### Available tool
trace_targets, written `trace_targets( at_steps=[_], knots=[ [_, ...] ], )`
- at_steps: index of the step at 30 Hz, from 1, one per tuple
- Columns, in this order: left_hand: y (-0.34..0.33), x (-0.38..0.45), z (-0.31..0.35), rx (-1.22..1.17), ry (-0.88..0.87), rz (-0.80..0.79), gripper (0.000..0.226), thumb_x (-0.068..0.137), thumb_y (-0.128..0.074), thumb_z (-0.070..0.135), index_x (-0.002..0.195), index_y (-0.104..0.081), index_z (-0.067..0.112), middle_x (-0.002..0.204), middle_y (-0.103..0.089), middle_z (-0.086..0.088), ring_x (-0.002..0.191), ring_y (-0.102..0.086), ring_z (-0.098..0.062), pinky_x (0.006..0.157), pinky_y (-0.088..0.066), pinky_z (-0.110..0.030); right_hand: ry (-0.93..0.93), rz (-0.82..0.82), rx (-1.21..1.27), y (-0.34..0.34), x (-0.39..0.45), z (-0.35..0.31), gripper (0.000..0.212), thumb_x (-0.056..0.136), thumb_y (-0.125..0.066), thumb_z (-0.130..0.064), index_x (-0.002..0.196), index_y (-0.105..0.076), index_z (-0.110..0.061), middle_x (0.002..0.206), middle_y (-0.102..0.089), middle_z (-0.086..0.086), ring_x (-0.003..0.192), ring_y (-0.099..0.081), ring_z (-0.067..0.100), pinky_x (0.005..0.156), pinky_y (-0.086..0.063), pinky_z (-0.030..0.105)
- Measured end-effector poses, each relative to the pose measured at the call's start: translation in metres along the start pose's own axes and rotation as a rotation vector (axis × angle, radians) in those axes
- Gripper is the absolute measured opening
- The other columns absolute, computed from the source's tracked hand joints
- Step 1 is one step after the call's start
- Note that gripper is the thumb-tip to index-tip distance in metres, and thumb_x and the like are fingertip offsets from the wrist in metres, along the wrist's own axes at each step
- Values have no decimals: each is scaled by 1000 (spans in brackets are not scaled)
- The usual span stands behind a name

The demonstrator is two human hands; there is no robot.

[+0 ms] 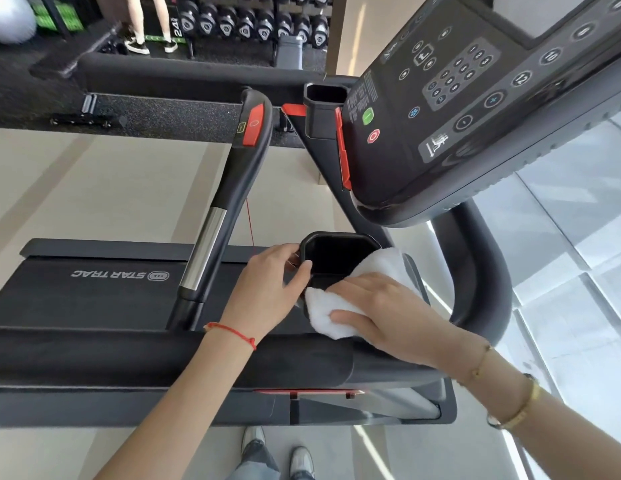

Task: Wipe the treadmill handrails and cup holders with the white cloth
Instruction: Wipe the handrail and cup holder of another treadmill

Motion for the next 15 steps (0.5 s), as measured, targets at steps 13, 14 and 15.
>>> trace_targets(
  at_steps=[13,14,15],
  knots=[
    [0,-1,-1,12,42,-6,21,91,-54,36,102,-67,24,87,-64,13,77,-60,-4,71,-52,-26,-125,511,247,46,33,20,24,97,-54,-14,121,-58,-15,94,-59,-24,98,-53,-13,82,-34,1],
    [0,-2,-1,17,50,-9,19,91,-53,37,98,-66,24,84,-63,14,74,-60,-5,69,-52,-28,-99,390,208,39,49,20,28,99,-53,-16,126,-55,-11,106,-61,-13,106,-55,-3,88,-37,9],
    [0,-2,-1,24,56,-13,18,91,-52,39,93,-63,25,81,-61,15,71,-59,-7,66,-51,-30,-91,243,144,28,64,23,33,100,-50,-20,131,-52,-10,117,-60,-2,111,-55,13,94,-39,21]
  ],
)
Point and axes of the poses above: each hand's wrist, its own x-axis towards the middle knuckle, its own y-axis out of the back of the hand, z = x × y, the point moved 5 cm from there along x, towards the middle knuckle
